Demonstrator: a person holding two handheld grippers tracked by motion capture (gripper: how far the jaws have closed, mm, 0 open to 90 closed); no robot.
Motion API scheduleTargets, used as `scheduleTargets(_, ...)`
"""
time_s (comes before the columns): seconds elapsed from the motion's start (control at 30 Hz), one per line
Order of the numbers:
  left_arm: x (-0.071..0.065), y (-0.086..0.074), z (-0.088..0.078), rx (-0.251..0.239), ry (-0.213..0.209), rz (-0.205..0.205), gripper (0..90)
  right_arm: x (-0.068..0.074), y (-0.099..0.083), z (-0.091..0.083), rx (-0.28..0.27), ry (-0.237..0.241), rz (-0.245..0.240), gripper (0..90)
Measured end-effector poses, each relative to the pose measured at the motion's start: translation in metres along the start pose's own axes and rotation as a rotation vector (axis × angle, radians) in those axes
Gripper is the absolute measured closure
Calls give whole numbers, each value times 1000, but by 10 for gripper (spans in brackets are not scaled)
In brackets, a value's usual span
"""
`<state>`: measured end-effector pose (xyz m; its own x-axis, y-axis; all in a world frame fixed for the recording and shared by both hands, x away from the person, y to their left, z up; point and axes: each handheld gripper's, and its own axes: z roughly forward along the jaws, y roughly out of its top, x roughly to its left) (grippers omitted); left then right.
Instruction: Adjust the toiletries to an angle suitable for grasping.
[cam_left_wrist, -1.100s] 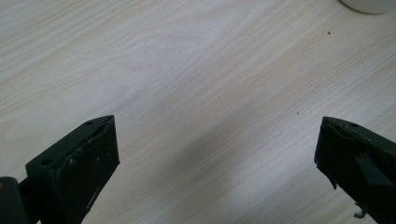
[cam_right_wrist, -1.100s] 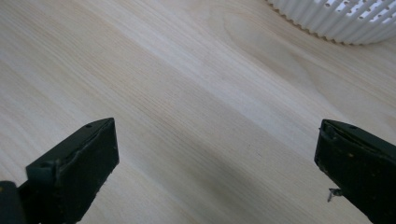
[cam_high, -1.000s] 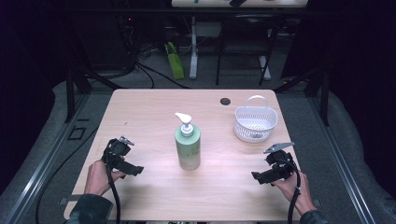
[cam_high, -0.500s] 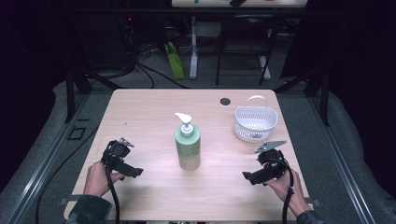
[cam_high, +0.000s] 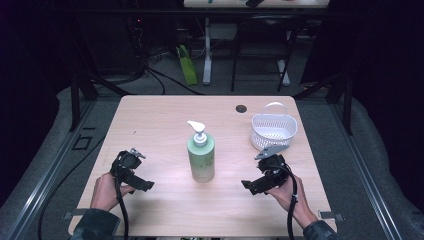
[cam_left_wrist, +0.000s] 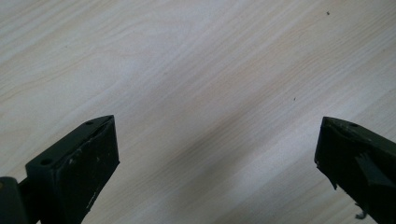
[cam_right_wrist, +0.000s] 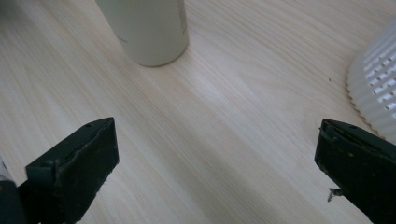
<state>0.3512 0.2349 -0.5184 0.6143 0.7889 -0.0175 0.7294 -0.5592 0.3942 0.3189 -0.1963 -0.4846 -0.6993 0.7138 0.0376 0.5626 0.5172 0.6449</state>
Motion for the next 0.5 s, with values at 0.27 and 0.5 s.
scheduleTargets(0.27,1,-1,-3,-14,8,0,0,13,24,7,-35,53,-15,0)
scheduleTargets(0.5,0,-2,-2,-12,2,0,0,24,46,12,-62,90,-32,0)
